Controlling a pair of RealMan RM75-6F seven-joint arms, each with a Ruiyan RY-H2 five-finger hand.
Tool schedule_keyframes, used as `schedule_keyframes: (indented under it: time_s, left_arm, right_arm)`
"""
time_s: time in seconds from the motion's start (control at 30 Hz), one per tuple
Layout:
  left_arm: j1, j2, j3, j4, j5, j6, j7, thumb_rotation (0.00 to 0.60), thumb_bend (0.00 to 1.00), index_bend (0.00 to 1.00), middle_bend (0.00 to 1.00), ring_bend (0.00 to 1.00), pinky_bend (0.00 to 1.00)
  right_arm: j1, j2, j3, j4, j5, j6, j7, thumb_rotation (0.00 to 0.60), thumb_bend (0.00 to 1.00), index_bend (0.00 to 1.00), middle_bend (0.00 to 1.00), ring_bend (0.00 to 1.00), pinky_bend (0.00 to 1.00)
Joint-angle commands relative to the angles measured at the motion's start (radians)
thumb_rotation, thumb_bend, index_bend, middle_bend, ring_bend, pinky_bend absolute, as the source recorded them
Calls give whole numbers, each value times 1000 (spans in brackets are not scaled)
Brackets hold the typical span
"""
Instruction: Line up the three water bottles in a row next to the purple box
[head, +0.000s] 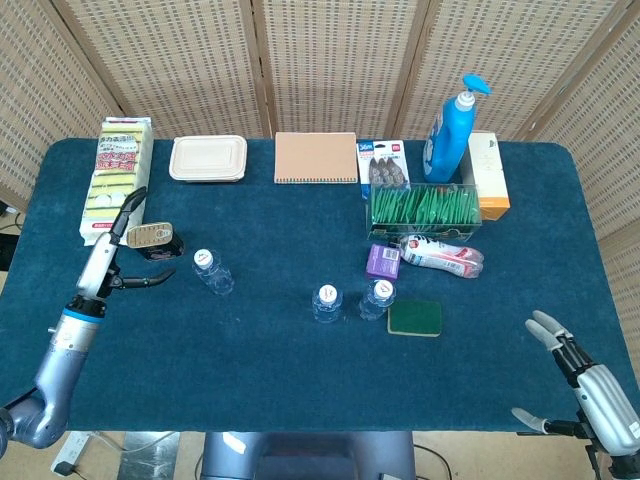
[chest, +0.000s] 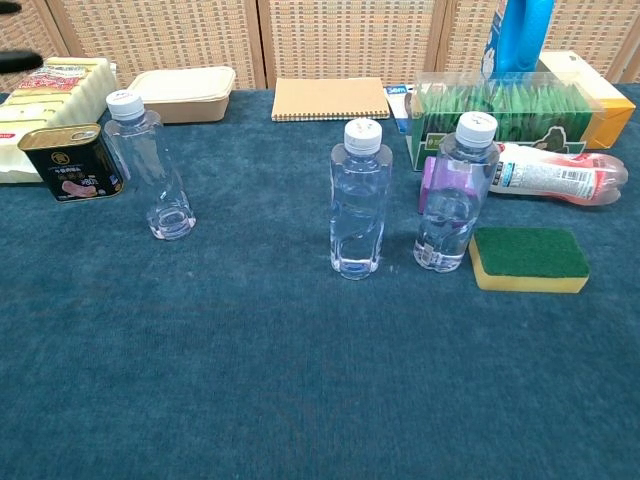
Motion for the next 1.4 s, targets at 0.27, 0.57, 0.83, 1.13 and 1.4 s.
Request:
schedule_keyframes:
  time_s: [0.27,0.57,0.83,1.13,1.4]
  left_arm:
    - [-20,-205,28,291,32,-72,-247,600,147,0,0,0,36]
    - [-44,-273,35,348,46,-107,-275,600,147,0,0,0,42]
    - [-75,-341,13,425,16,-169,-317,600,151,0,0,0,42]
    - [-120,-416,12,497,16,-231,-301,600,181,0,0,0,58]
    - [-137,-465,14,529,13,-253,-270,600,376,7,14,6,223]
  right_arm:
    - [2,-1,-1,-1,5,-3,-4,600,0,10,0,0,176]
    - [5,-1,2,4,16,-6,4,600,0,10,0,0,176]
    - [5,-1,-1,3,14,-6,7,600,0,10,0,0,176]
    - [5,0,2,6,21,-1,14,600,0,10,0,0,176]
    - [4,4,5,13,27,6,30,600,0,10,0,0,176]
